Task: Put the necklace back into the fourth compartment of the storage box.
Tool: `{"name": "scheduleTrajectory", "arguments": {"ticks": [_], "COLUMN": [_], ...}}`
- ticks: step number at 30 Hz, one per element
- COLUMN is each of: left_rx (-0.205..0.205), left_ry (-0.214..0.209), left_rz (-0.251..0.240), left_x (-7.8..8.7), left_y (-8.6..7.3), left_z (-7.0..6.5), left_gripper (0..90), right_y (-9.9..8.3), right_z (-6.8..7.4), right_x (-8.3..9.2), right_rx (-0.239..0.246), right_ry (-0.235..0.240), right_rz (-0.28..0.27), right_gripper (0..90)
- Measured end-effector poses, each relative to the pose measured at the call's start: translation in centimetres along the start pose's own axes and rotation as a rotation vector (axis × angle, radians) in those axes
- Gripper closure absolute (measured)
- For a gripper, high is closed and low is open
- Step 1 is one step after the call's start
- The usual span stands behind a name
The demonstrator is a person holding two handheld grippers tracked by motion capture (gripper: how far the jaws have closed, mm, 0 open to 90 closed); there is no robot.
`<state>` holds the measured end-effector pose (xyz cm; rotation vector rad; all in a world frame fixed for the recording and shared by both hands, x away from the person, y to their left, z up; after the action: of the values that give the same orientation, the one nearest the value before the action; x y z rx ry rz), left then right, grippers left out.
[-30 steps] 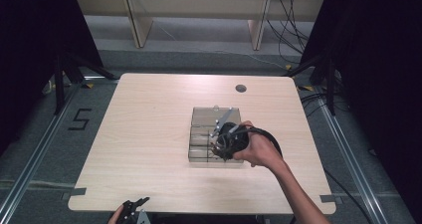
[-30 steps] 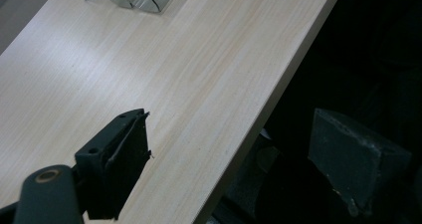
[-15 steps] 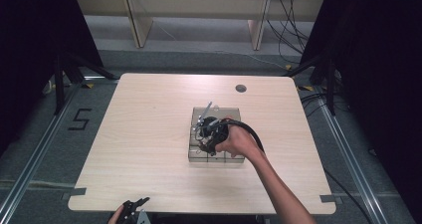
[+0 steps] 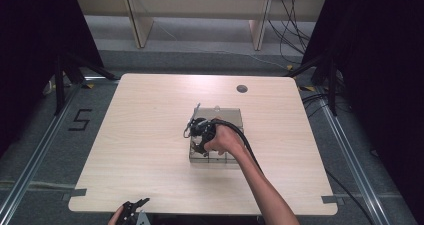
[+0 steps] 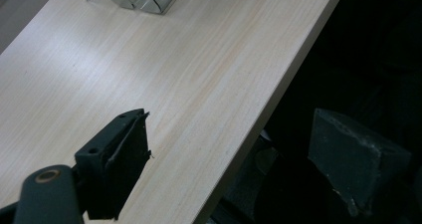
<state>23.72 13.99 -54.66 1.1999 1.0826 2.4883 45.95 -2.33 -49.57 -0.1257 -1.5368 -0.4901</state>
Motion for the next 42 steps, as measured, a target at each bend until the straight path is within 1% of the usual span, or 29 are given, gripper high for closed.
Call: {"name": "scheduleTrajectory", "arguments": {"ticks": [1, 3, 6, 8, 9, 12, 13, 16, 17, 18, 19, 20, 21, 22, 23, 24, 26, 29, 30, 31, 32, 33, 34, 35, 36, 37, 38, 39, 42], "left_rx": [0.000, 0.004, 0.003, -0.027, 0.006, -0.033, -0.005, -0.004, -0.025, -0.024, 0.011, 0.011, -0.021, -0.026, -0.007, -0.029, -0.025, -0.030, 0.003, 0.003, -0.044, -0.015, -0.015, -0.003, -0.003, -0.033, -0.039, -0.043, -0.031], "left_ry": [0.007, -0.003, 0.002, 0.022, 0.016, 0.027, 0.011, 0.000, 0.015, 0.006, 0.008, 0.008, 0.012, 0.012, 0.011, 0.001, 0.009, 0.013, 0.013, 0.013, 0.020, 0.020, 0.020, 0.016, 0.016, 0.017, 0.015, -0.001, 0.012], "left_rz": [-0.014, 0.001, -0.011, 0.003, -0.017, 0.004, -0.003, 0.000, 0.005, -0.001, -0.018, -0.018, 0.005, 0.007, -0.007, 0.021, 0.010, 0.016, 0.002, 0.002, 0.023, 0.004, 0.004, -0.001, -0.001, 0.026, 0.029, 0.036, 0.021], "left_x": [-0.1, 0.1, 0.0, 0.0, -0.1, -0.1, -0.1, 0.0, 0.0, -0.1, -0.2, -0.2, -0.1, -0.1, -0.2, 0.1, 0.0, -0.1, -0.2, -0.2, -0.1, -0.2, -0.2, -0.2, -0.2, -0.2, -0.2, -0.1, -0.2], "left_y": [0.0, 0.0, 0.0, -0.1, 0.1, -0.1, 0.0, 0.0, -0.1, 0.0, 0.1, 0.1, -0.1, -0.1, 0.0, -0.2, -0.1, -0.2, -0.1, -0.1, -0.2, -0.1, -0.1, 0.0, 0.0, -0.2, -0.2, -0.2, -0.2], "left_z": [0.0, 0.0, 0.0, 0.3, 0.0, 0.3, 0.1, 0.0, 0.1, 0.1, -0.1, -0.1, 0.1, 0.1, 0.0, 0.2, 0.1, 0.3, 0.1, 0.1, 0.3, 0.0, 0.0, 0.0, 0.0, 0.1, 0.1, 0.0, 0.2], "left_gripper": [15.4, 15.5, 15.5, 15.4, 15.5, 15.5, 15.5, 15.5, 15.4, 15.4, 15.5, 15.5, 15.5, 15.5, 15.5, 15.5, 15.5, 15.5, 15.5, 15.5, 15.5, 15.5, 15.5, 15.5, 15.5, 15.5, 15.5, 15.5, 15.5], "right_y": [0.1, 0.2, 0.2, 0.2, 0.1, 0.1, 0.1, 0.2, 0.1, 0.2, 0.2, 0.2, 0.2, 0.1, 0.0, -0.1, -0.3, -0.8, -0.9, -1.1, -1.6, -2.0, -2.0, -2.7, -2.7, -3.7, -4.2, -4.7, -5.7], "right_z": [-0.2, -0.2, -0.2, -0.1, -0.2, -0.4, -0.4, -0.4, -0.5, -1.0, -0.8, -0.8, -0.8, -0.9, -0.9, -0.9, -1.3, -1.6, -1.7, -1.7, -1.7, -1.6, -1.6, -1.6, -1.6, -1.9, -2.1, -2.2, -2.5], "right_x": [-0.6, -1.0, -1.4, -1.9, -2.1, -2.2, -2.2, -2.1, -1.8, -1.7, -1.2, -0.7, -0.4, 0.0, 0.3, 0.7, 0.9, 1.4, 1.6, 1.9, 2.2, 2.5, 2.5, 3.0, 3.0, 3.3, 3.5, 3.7, 4.1], "right_rx": [-0.002, -0.016, -0.010, -0.009, 0.002, -0.014, -0.023, -0.021, -0.038, -0.013, -0.061, -0.068, -0.067, -0.062, -0.069, -0.092, -0.068, -0.083, -0.074, -0.073, -0.079, -0.098, -0.098, -0.093, -0.093, -0.118, -0.123, -0.128, -0.150], "right_ry": [0.010, 0.017, 0.026, 0.039, 0.048, 0.055, 0.060, 0.071, 0.071, 0.059, 0.058, 0.056, 0.052, 0.054, 0.047, 0.046, 0.036, 0.022, 0.018, 0.022, 0.019, 0.018, 0.018, 0.035, 0.035, 0.023, 0.020, 0.018, 0.011], "right_rz": [0.014, 0.020, 0.029, 0.024, 0.027, 0.017, 0.017, 0.001, -0.004, -0.032, -0.021, -0.034, -0.052, -0.063, -0.066, -0.072, -0.094, -0.101, -0.120, -0.134, -0.143, -0.140, -0.140, -0.167, -0.167, -0.177, -0.174, -0.172, -0.185], "right_gripper": [79.2, 79.2, 79.1, 79.1, 79.1, 78.6, 78.2, 75.6, 72.4, 71.7, 71.5, 71.3, 70.8, 70.6, 70.4, 70.3, 70.1, 69.0, 68.7, 68.3, 67.9, 67.7, 67.7, 67.1, 67.1, 65.8, 65.2, 64.6, 63.8]}}
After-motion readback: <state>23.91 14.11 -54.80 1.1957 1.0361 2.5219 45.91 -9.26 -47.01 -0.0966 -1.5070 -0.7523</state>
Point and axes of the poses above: each handheld gripper's, and its own axes: x roughly backward along the jaws, y roughly out of its top, z roughly to its left, the point moved 7 cm from there along -x, roughly forward along the jaws, and after that the axes turned 1 degree about -x, right-handed, at the moved point
